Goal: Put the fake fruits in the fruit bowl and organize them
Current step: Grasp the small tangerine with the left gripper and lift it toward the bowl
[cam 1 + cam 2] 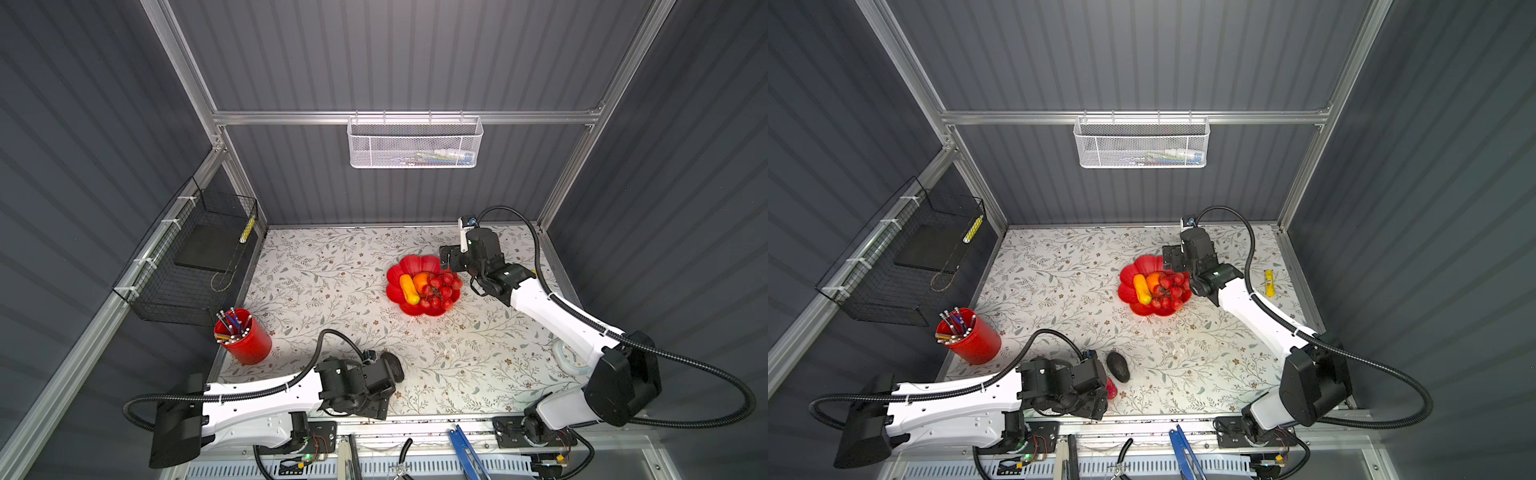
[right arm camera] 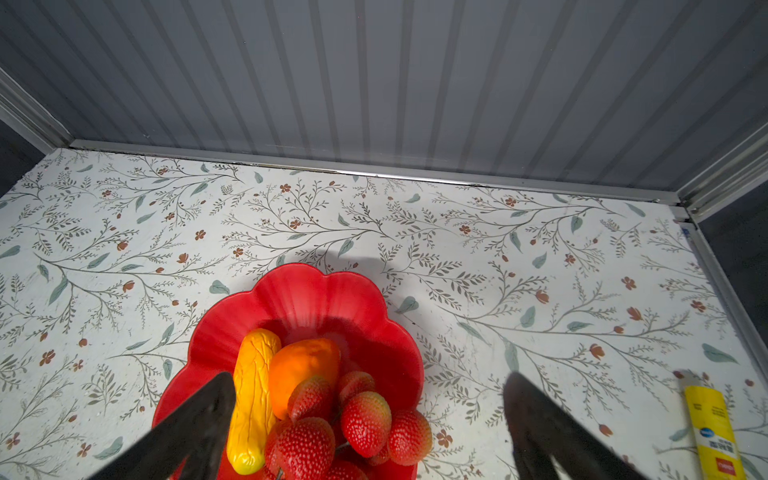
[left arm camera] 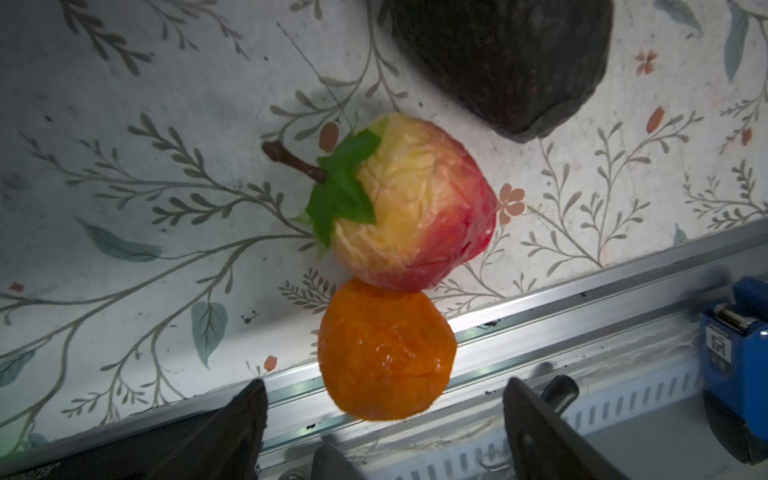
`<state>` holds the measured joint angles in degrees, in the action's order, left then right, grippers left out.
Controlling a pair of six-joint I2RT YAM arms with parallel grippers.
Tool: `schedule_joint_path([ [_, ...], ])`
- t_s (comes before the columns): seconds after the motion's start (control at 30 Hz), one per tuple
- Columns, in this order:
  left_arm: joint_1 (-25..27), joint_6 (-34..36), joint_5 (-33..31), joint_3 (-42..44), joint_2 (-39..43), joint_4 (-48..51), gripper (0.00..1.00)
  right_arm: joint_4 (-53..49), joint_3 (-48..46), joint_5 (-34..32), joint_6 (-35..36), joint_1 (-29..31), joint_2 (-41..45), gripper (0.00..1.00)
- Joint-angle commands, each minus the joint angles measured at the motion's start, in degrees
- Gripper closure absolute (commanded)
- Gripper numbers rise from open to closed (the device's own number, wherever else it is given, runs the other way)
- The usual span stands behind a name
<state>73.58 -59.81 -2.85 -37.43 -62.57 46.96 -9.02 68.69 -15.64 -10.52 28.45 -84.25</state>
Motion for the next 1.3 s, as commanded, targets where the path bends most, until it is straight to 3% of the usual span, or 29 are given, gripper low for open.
schedule_joint_path([
  [0.0, 0.3, -1.2, -1.5, 1.2, -0.9, -1.8, 0.16, 1.1, -1.2, -0.5, -0.8, -0.3, 1.9, 0.01],
  [0.13, 0.3, -1.3, -1.1, 2.8, -4.1, -5.7, 0.23, 1.2, -2.2, -0.4, -1.1, -0.5, 2.5, 0.01],
  [0.3, 0.3, -0.7, -0.1, 3.2, -7.4, -7.4, 0.24, 0.9, -2.5, -0.6, -0.8, -0.6, 3.1, 0.01],
  [0.53, 0.3, -1.2, -2.8, 2.8, -3.4, -5.2, 0.49, 1.2, -3.2, -0.3, -1.3, -0.8, 3.1, 0.01],
  [0.7, 0.3, 0.7, -5.3, -3.4, 3.7, 4.0, 0.58, 1.2, -3.3, 0.0, -1.9, -0.8, 3.1, 0.01],
  [0.87, -0.4, 7.2, -13.9, -17.4, 7.7, 14.8, 0.59, 1.5, -3.6, 0.6, -2.2, -1.0, 3.3, 0.01],
  [0.97, -5.1, 15.9, -16.8, -25.3, 3.7, 15.6, 0.58, 1.4, -4.5, 1.6, -3.0, -1.1, 4.0, 0.01],
  [1.13, -22.6, 33.1, -7.9, -30.4, -5.2, 0.0, 0.58, 0.7, -6.5, 2.8, -4.3, -1.6, 6.6, 0.01],
  [1.27, -28.5, 41.8, -4.4, -37.8, -18.4, -9.4, 0.59, -0.8, -8.8, 3.3, -4.7, -2.0, 10.9, 0.01],
])
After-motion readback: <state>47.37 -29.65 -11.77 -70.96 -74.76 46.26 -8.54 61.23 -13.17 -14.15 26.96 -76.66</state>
